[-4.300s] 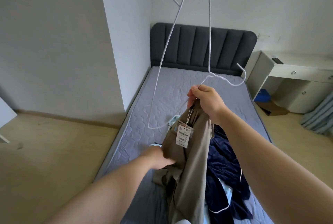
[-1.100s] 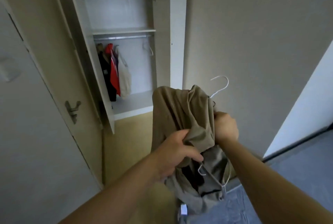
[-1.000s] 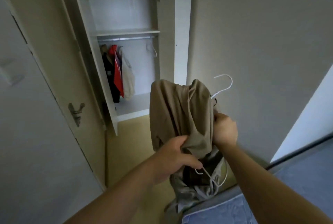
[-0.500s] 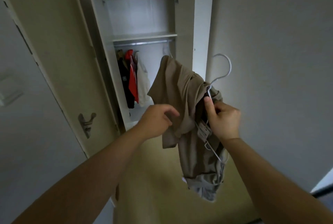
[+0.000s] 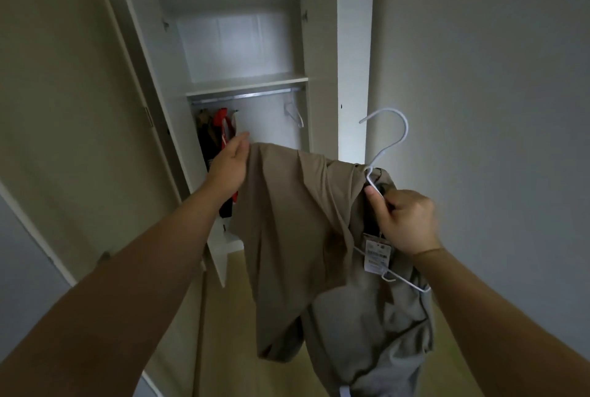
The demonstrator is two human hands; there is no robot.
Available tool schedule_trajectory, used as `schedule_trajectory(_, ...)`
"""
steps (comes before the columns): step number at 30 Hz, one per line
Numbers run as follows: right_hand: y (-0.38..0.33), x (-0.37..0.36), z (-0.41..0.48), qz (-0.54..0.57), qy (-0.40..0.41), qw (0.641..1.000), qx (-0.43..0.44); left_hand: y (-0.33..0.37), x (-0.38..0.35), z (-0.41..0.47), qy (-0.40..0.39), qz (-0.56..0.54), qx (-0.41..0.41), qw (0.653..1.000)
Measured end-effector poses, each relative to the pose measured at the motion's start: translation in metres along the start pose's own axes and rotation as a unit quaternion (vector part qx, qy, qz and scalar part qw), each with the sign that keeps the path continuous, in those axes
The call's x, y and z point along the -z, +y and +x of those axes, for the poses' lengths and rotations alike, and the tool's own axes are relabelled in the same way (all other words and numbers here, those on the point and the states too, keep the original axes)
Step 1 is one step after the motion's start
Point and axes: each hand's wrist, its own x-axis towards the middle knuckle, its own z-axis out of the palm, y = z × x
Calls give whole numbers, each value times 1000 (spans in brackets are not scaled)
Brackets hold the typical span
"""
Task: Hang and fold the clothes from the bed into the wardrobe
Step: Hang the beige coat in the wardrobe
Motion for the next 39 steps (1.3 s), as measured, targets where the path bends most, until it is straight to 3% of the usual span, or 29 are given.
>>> schedule_trajectory(4, 19, -33, 5, -44, -3, 999, -11, -27, -22, 14, -8, 6, 19, 1000)
schedule_trajectory(10, 49, -76, 23, -83, -54, 985, -140, -73, -31, 50, 167, 98, 5, 981)
schedule_trajectory(15, 43, -128, 59, -84, -58, 992, -68, -96, -54, 95, 146, 44, 34, 988)
schedule_trajectory(16, 41, -141, 68, -88, -47, 994, -46, -94, -55, 108, 158, 50, 6, 986)
schedule_trajectory(18, 37, -168, 90, -98, -23, 995, -12, -88, -56, 134, 156, 123, -134, 971)
schedule_trajectory(20, 34, -197, 114, -107, 7, 994, 12, -82, -57, 164, 105, 201, -284, 932)
schedule_trajectory(22, 31, -224, 135, -112, 14, 993, 25, -77, -61, 193, 40, 267, -364, 891)
schedule_trajectory(27, 29, -281, 164, -105, -6, 992, 66, -81, -89, 253, -32, 281, -422, 861)
schedule_trajectory(31, 37, -322, 180, -93, -61, 991, 75, -97, -111, 288, -14, 288, -421, 860)
schedule_trajectory(34, 54, -349, 195, -62, -184, 981, -3, -114, -123, 316, -2, 307, -402, 862)
schedule_trajectory(36, 68, -367, 209, 15, -252, 963, -94, -127, -131, 337, -9, 299, -371, 879)
schedule_trajectory(39, 92, -393, 237, 216, -300, 896, -248, -141, -143, 365, -10, 295, -304, 906)
